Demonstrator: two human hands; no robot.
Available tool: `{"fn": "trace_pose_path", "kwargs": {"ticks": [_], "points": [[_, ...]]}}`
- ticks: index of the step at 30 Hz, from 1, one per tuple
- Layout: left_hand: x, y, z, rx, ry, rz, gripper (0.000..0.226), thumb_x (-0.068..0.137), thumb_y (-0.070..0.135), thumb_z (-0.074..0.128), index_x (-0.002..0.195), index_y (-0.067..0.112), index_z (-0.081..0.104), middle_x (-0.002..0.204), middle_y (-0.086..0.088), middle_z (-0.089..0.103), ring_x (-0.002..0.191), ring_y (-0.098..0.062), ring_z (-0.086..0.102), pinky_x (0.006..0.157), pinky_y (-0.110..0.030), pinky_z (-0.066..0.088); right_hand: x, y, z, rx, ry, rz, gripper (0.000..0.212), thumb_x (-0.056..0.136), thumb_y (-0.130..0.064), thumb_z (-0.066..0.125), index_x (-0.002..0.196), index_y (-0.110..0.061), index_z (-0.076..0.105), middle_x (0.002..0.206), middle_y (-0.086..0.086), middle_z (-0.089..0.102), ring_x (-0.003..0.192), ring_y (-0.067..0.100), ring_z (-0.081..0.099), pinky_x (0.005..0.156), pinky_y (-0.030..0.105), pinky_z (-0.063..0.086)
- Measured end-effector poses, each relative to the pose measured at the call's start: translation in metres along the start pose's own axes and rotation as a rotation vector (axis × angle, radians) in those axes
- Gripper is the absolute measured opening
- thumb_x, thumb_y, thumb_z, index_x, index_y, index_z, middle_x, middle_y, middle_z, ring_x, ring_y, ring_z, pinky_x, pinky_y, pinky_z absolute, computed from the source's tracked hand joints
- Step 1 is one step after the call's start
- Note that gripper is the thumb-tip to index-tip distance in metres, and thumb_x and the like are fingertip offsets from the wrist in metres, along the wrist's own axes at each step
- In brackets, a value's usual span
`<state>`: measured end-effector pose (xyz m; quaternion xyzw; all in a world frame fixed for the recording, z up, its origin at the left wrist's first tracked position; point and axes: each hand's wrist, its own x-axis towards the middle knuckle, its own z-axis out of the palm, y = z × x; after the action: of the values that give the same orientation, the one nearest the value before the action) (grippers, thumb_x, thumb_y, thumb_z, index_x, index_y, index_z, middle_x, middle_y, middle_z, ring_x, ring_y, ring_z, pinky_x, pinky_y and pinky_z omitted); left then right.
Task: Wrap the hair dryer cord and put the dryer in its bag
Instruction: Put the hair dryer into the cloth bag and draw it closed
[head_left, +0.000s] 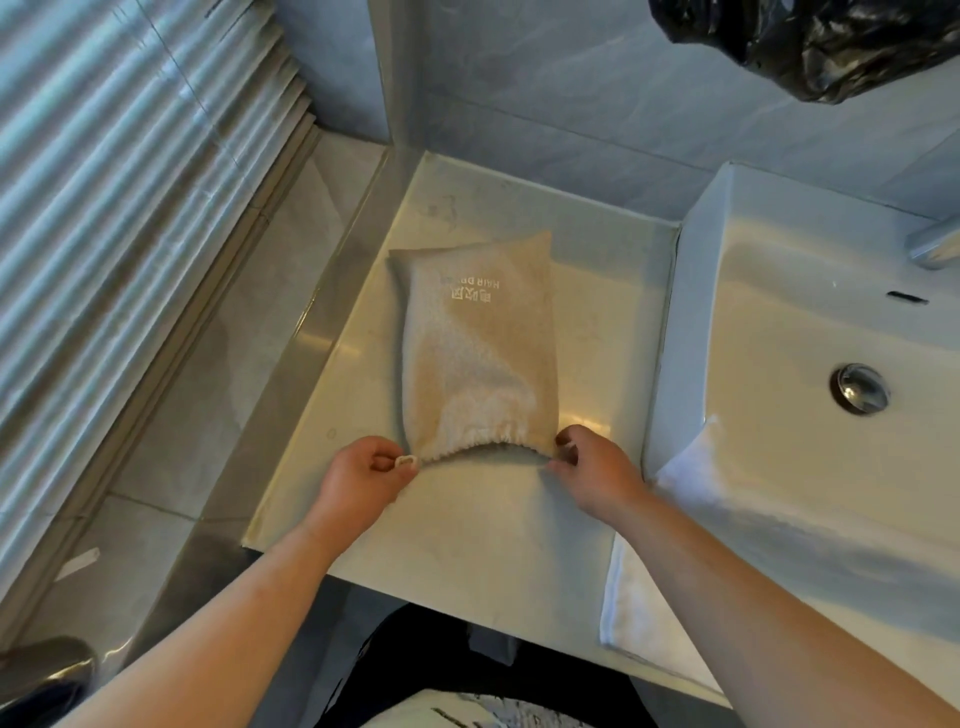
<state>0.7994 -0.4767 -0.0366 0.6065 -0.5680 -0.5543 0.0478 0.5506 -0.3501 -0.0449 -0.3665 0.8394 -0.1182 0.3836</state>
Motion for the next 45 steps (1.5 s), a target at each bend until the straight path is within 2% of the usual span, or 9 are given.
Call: {"fn": "trace_pose_path", "kwargs": {"ticks": [9,13,20,23,27,30,33,39,45], "points": [[-0.003,0.010,0.002,0.058,-0.048,0.031,0.006,0.093,0.009,0.066,0.090,0.005,0.064,0.073,-0.011,0.064,0.070,-0.022,0.064,0.063,-0.030,0.057,-0.009,-0.005,0.001,-0.098,0.014,0.067,0.016,0.090,-0.028,0.058,0.091,-0.013,0.060,0.094,0.006,0.064,0.085,0.026,0.058,0.065,0.028,0.037],[-0.009,0.009,-0.014,0.097,0.065,0.038,0.005,0.093,0.011,0.066,0.088,0.011,0.066,0.079,-0.012,0.070,0.072,-0.024,0.067,0.069,-0.036,0.059,-0.018,-0.005,-0.007,-0.107,0.105,0.066,0.017,0.092,-0.021,0.050,0.075,-0.017,0.050,0.081,0.004,0.058,0.080,0.031,0.055,0.061,0.030,0.035],[-0.018,-0.001,-0.046,0.158,0.235,0.078,0.007,0.094,0.009,0.062,0.090,0.014,0.066,0.085,-0.007,0.067,0.083,-0.026,0.066,0.072,-0.041,0.057,-0.048,-0.002,-0.023,-0.299,0.150,0.020,0.008,0.090,-0.016,0.048,0.083,-0.017,0.052,0.085,0.007,0.063,0.080,0.032,0.060,0.063,0.033,0.045],[-0.021,-0.010,-0.052,0.312,0.310,0.087,0.011,0.094,0.007,0.057,0.094,0.015,0.064,0.091,-0.002,0.062,0.083,-0.019,0.057,0.065,-0.032,0.046,-0.058,0.001,-0.028,-0.443,0.182,0.022,0.011,0.085,-0.004,0.044,0.082,-0.014,0.045,0.065,0.001,0.048,0.059,0.023,0.047,0.048,0.029,0.035],[-0.024,-0.018,-0.051,0.500,0.224,0.017,0.015,0.092,0.006,0.050,0.089,0.016,0.060,0.088,-0.004,0.060,0.075,-0.021,0.056,0.061,-0.035,0.051,-0.064,0.008,-0.032,-0.566,0.140,0.045,0.021,0.079,0.001,0.042,0.073,-0.018,0.035,0.060,-0.001,0.043,0.054,0.021,0.043,0.042,0.028,0.020],[-0.023,-0.017,-0.048,0.644,0.097,0.014,0.027,0.091,0.006,0.046,0.111,0.012,0.063,0.107,-0.008,0.062,0.087,-0.022,0.058,0.071,-0.035,0.053,-0.068,0.001,-0.029,-0.660,0.012,0.021,0.028,0.077,0.001,0.042,0.064,-0.020,0.028,0.064,-0.005,0.039,0.066,0.023,0.053,0.047,0.026,0.027],[-0.022,-0.013,-0.035,0.734,0.078,0.258,0.050,0.091,0.011,0.050,0.141,0.011,0.049,0.140,-0.009,0.051,0.125,-0.030,0.049,0.102,-0.040,0.043,-0.066,-0.014,-0.018,-0.688,-0.048,-0.045,0.014,0.080,-0.006,0.046,0.075,-0.020,0.048,0.080,-0.001,0.050,0.088,0.027,0.058,0.061,0.027,0.039],[-0.006,-0.006,-0.004,0.865,-0.030,0.319,0.029,0.096,0.034,0.054,0.113,0.013,0.062,0.113,-0.007,0.062,0.107,-0.027,0.056,0.086,-0.035,0.048,-0.042,-0.034,0.019,-0.321,-0.097,-0.101,0.028,0.092,-0.032,0.051,0.108,-0.012,0.058,0.108,0.008,0.053,0.098,0.029,0.057,0.079,0.036,0.048],[-0.002,-0.006,-0.007,0.776,-0.131,0.309,0.024,0.104,0.024,0.044,0.099,0.010,0.063,0.103,-0.007,0.066,0.094,-0.025,0.062,0.081,-0.030,0.047,-0.030,-0.029,0.021,-0.113,-0.079,-0.034,0.023,0.095,-0.024,0.050,0.074,-0.017,0.055,0.078,0.002,0.056,0.073,0.021,0.053,0.058,0.029,0.037]]}}
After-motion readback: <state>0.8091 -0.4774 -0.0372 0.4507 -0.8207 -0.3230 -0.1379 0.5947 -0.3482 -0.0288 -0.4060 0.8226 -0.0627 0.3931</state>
